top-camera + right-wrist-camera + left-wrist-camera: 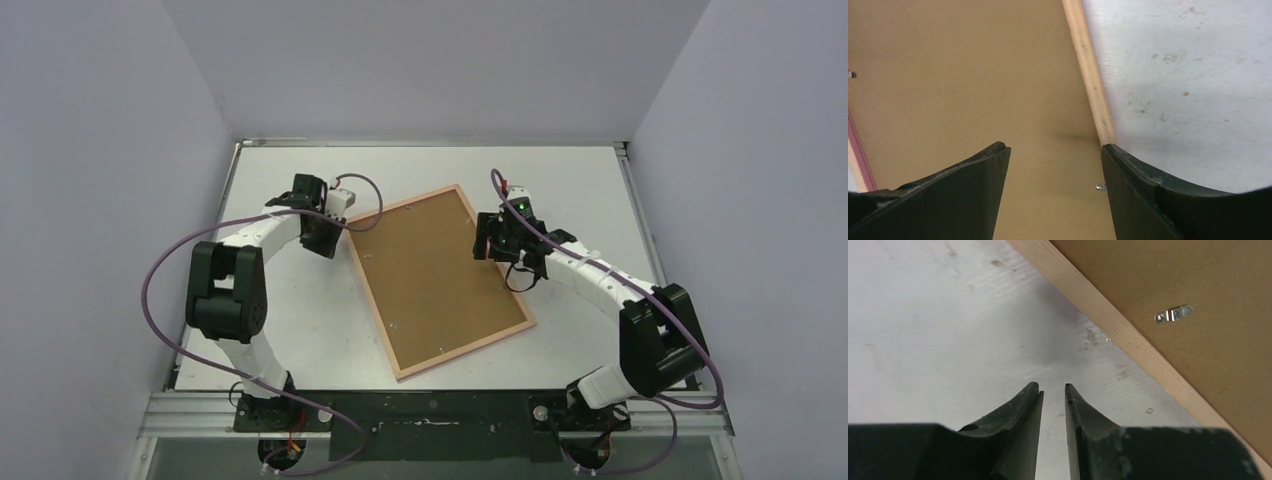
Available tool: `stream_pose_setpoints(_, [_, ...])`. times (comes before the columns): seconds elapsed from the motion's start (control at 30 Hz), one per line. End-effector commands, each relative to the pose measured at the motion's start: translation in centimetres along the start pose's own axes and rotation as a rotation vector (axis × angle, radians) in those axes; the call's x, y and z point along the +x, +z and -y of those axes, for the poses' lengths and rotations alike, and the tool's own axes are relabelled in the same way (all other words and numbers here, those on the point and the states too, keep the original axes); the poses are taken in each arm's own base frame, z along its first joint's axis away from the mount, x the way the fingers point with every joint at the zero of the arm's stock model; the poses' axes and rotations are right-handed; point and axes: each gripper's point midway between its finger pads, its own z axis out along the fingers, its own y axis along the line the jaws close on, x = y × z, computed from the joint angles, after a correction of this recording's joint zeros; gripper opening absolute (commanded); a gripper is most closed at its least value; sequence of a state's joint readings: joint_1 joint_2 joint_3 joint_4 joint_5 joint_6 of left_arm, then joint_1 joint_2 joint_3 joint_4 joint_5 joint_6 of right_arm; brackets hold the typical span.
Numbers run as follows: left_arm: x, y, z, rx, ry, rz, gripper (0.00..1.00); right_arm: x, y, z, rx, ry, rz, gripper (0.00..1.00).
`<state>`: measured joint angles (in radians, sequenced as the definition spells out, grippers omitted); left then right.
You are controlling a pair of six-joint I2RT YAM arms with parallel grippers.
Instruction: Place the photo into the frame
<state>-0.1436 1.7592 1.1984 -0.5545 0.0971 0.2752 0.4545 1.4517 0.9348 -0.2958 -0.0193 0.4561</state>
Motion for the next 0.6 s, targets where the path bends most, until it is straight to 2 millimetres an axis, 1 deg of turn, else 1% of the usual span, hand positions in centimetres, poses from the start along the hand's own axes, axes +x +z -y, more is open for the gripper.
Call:
stream_pose_setpoints(0.0, [1.1, 2.1, 2.7, 0.132, -0.060, -0.059, 0.22, -3.9, -0.5, -4.6, -0.161, -0.012, 0.108, 0.68])
stream_pose_setpoints(0.1, [-0.1, 3.3, 3.7, 0.192, -0.094, -0.061, 0.20, -2.6, -0.7, -5.3, -0.203, -0.008, 0.092, 0.66])
stream_pose_setpoints(0.13, [-1.0, 3.5, 3.8, 0.208, -0.102, -0.053, 0.20, -2.1, -0.8, -5.3, -0.211, -0.001, 0.085, 0.65])
stream_pose_setpoints(0.23, [-2.4, 3.8, 5.1, 0.294, -0.139, -0.055, 0.17, -0.7, -1.7, -5.5, -0.254, 0.014, 0.081, 0.65])
stream_pose_setpoints(0.3, [-3.1, 3.7, 5.9, 0.352, -0.164, -0.052, 0.16, 0.4, -2.1, -5.1, -0.257, 0.023, 0.071, 0.64])
stream_pose_setpoints(0.33, [-3.8, 3.7, 6.7, 0.405, -0.174, -0.036, 0.16, 2.0, -2.3, -4.3, -0.241, 0.026, 0.048, 0.64])
stream_pose_setpoints(0.37, [-4.0, 3.7, 6.9, 0.420, -0.180, -0.034, 0.16, 2.4, -2.4, -4.2, -0.239, 0.028, 0.041, 0.64])
stream_pose_setpoints(0.47, [-5.0, 4.0, 7.9, 0.479, -0.199, -0.045, 0.17, 3.1, -2.8, -4.4, -0.266, 0.040, 0.038, 0.64])
stream_pose_setpoints(0.57, [-5.9, 3.7, 8.6, 0.540, -0.235, -0.054, 0.17, 3.1, -2.7, -5.5, -0.322, 0.040, 0.044, 0.65])
